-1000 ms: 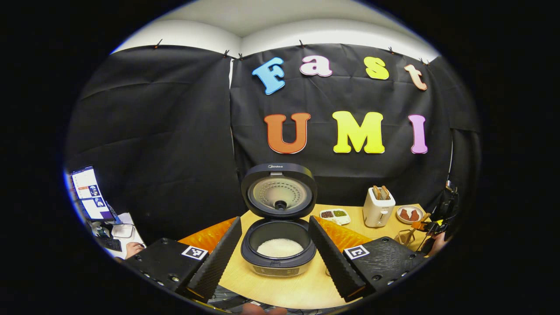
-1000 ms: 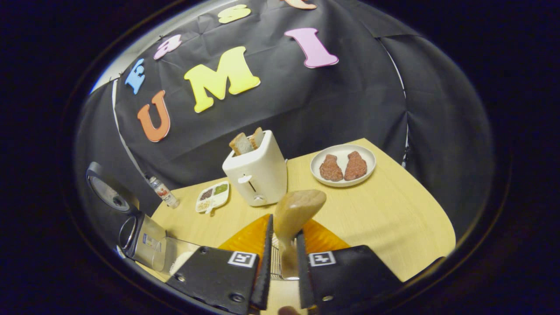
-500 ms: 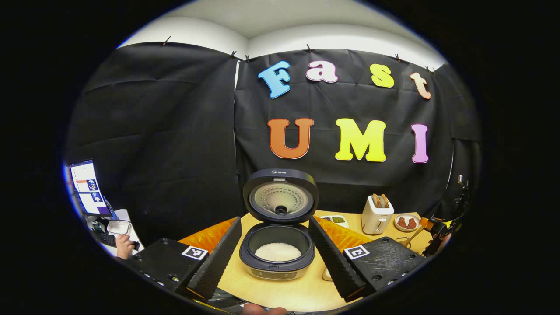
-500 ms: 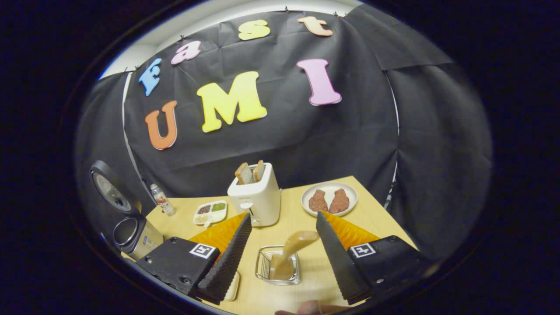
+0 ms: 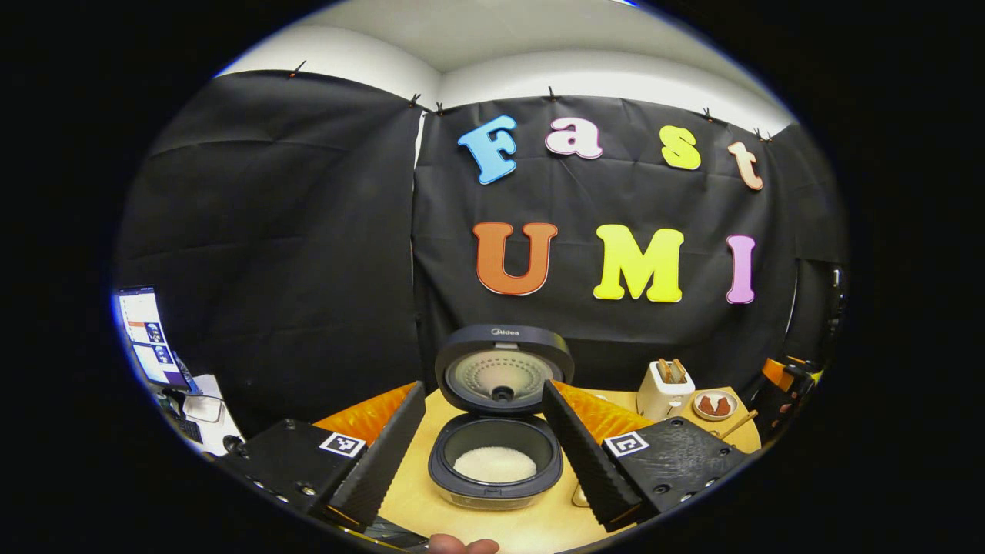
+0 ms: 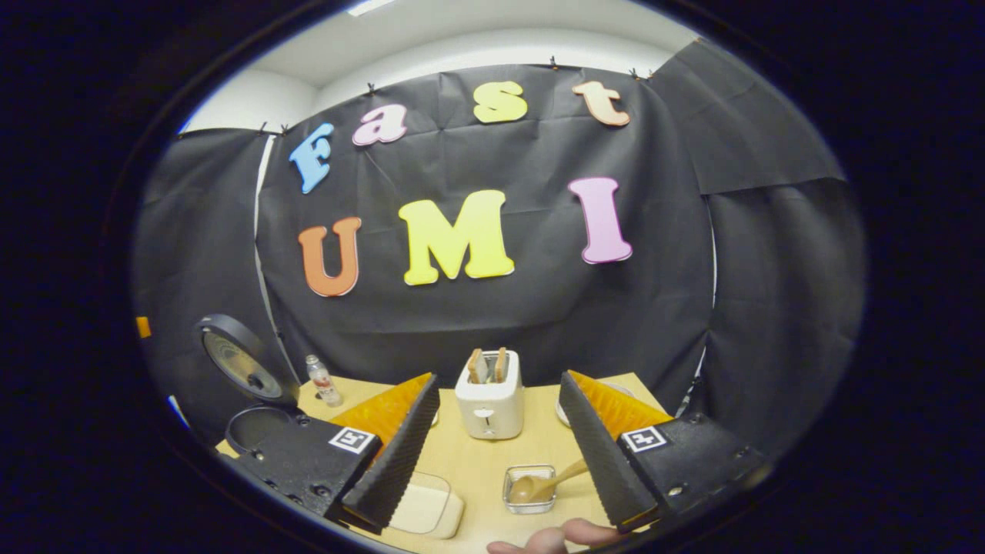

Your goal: Close the left gripper, press the button to open the rice cooker; take a wooden spoon from the chopstick holder with the right hand, scoop a spoonful of rice and pour it into the rice cooker, then put the wooden spoon back into the chopstick holder.

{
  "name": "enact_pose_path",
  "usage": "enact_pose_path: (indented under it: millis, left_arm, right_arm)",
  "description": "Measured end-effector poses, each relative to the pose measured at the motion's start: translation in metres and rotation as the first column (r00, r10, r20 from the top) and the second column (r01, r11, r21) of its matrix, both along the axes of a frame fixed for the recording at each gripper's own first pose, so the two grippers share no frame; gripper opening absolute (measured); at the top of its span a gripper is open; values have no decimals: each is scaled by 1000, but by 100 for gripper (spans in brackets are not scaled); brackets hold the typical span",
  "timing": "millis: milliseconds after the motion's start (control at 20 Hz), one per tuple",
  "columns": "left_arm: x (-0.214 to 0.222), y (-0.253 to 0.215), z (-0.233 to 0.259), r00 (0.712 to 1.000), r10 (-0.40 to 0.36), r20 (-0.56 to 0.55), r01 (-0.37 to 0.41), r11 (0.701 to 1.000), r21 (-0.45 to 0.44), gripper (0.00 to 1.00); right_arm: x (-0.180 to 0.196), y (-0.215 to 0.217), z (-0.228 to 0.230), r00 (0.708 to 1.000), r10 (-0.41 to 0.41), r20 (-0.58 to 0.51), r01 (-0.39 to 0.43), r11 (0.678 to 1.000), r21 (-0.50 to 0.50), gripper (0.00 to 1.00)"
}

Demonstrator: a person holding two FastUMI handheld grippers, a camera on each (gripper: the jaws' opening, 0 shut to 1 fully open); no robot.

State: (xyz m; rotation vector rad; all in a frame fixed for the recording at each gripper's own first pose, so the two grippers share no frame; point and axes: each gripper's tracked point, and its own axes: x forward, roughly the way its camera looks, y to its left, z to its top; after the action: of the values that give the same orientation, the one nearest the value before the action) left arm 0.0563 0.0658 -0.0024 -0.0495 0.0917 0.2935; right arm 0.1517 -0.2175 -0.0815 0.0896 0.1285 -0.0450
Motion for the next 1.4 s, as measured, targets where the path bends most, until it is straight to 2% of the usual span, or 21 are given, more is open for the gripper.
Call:
enact_pose_path:
  millis: [150, 200, 300, 350, 400, 450, 500, 550, 600, 650, 700, 750, 850, 1000, 1150, 1200, 1250, 1350, 1400]
  left_arm:
    - [24, 16, 6, 1000, -26, -12, 26, 999, 23, 97]
    - [35, 20, 6, 999, -35, -20, 36, 999, 19, 97]
    - [57, 30, 3, 997, -57, -46, 56, 998, -4, 97]
    - [70, 34, 1, 996, -65, -58, 65, 998, -14, 97]
    - [82, 37, -2, 995, -75, -72, 74, 997, -19, 97]
    - [92, 39, -2, 993, -88, -82, 87, 996, -18, 97]
    - [103, 40, -2, 991, -99, -88, 98, 995, -17, 97]
    - [114, 41, -1, 990, -109, -85, 107, 994, -22, 100]
    - [124, 41, 1, 989, -121, -83, 118, 992, -36, 96]
    - [135, 39, 3, 988, -134, -79, 130, 990, -50, 95]
    - [145, 37, 8, 987, -143, -75, 139, 989, -55, 95]
    - [156, 36, 11, 986, -147, -72, 144, 988, -52, 95]
    - [176, 34, 12, 985, -157, -66, 154, 987, -54, 95]
    - [204, 30, 5, 983, -160, -94, 155, 986, -60, 95]
    - [220, 33, -13, 977, -140, -163, 132, 990, -58, 95]
    - [230, 22, -22, 971, -147, -187, 135, 988, -71, 95]
    - [226, 24, -29, 967, -146, -210, 133, 988, -72, 95]
    - [219, 21, -33, 963, -153, -221, 144, 988, -58, 97]
    - [214, 20, -34, 962, -153, -227, 144, 988, -59, 96]
  right_arm:
    - [-23, 24, 25, 1000, 0, 30, 1, 1000, -27, 96]
    - [-32, 33, 33, 999, -3, 37, 4, 1000, -31, 100]
    - [-51, 47, 39, 999, -23, 48, 24, 1000, -21, 100]
    - [-62, 54, 39, 998, -33, 47, 34, 999, -15, 100]
    - [-74, 60, 38, 998, -44, 45, 45, 999, -15, 96]
    - [-85, 65, 36, 998, -52, 42, 53, 998, -22, 100]
    - [-96, 69, 34, 997, -63, 37, 64, 997, -37, 100]
    - [-106, 72, 30, 997, -70, 27, 71, 996, -55, 96]
    - [-117, 75, 27, 997, -79, 16, 80, 995, -67, 96]
    - [-127, 78, 24, 996, -87, 6, 88, 993, -76, 100]
    - [-137, 78, 23, 995, -103, 2, 102, 991, -83, 96]
    - [-146, 76, 21, 993, -119, -1, 118, 989, -94, 100]
    - [-162, 70, 19, 987, -161, -5, 159, 979, -124, 100]
    - [-178, 61, 21, 978, -209, -2, 207, 967, -148, 100]
    - [-189, 54, 24, 970, -242, 4, 240, 958, -156, 96]
    - [-191, 50, 23, 967, -255, 4, 252, 953, -168, 96]
    - [-189, 48, 24, 965, -262, 6, 259, 950, -176, 100]
    - [-185, 53, 26, 968, -252, 7, 249, 952, -178, 96]
    - [-179, 56, 26, 971, -238, 6, 235, 955, -181, 100]
